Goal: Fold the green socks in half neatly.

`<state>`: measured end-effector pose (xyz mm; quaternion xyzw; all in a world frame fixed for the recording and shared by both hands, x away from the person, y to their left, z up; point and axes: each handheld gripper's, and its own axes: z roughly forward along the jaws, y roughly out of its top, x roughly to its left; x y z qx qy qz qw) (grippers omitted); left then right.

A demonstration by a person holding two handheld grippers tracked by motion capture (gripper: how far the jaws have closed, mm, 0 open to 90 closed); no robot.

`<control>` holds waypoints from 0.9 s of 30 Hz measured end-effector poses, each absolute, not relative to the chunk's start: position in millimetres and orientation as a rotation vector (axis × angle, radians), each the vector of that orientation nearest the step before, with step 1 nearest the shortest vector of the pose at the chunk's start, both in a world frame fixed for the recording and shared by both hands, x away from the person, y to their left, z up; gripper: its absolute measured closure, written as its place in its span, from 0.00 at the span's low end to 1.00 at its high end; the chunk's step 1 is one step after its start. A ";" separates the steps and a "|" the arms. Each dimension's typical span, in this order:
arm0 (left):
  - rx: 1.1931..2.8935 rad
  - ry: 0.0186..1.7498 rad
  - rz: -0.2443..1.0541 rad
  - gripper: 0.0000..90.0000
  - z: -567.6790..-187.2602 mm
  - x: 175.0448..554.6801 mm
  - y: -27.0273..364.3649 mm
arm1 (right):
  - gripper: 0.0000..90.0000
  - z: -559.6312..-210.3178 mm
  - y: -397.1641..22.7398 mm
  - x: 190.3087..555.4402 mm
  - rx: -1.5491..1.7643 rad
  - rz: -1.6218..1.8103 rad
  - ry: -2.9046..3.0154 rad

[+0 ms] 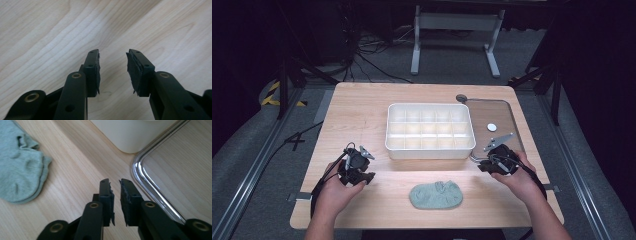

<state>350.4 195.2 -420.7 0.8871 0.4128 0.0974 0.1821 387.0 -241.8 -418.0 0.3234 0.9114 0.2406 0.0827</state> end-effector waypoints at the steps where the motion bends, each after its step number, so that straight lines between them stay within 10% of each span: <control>1: 2.494 1.168 0.249 0.70 -417.9 349.9 194.0 | 0.84 -417.2 -241.8 386.2 0.963 0.725 2.721; 27: 2.505 1.012 0.082 0.69 -392.2 329.9 127.3 | 1.00 -409.0 -202.3 351.6 0.801 0.913 2.845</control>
